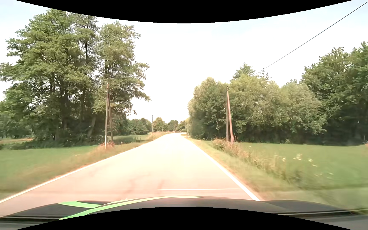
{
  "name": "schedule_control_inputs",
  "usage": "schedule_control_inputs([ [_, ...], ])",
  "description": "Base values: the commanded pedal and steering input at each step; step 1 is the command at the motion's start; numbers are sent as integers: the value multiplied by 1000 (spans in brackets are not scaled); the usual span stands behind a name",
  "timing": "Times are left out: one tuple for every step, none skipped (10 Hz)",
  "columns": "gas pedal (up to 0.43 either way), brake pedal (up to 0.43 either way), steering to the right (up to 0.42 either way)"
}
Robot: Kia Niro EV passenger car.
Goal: Follow the waypoints while adhering to traffic rules and regulations
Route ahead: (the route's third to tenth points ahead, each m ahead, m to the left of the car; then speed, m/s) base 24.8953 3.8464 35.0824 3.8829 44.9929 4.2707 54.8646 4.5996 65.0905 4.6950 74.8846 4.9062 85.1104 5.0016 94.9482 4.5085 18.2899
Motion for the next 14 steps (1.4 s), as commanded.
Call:
schedule_control_inputs([
  [130, 0, -5],
  [118, 0, -5],
  [118, 0, -6],
  [118, 0, -6],
  [110, 0, -8],
  [110, 0, -8],
  [110, 0, -8],
  [110, 0, -8],
  [110, 0, -8],
  [110, 0, -8],
  [98, 0, -8],
  [87, 0, -8],
  [67, 0, -7],
  [59, 0, -7],
])
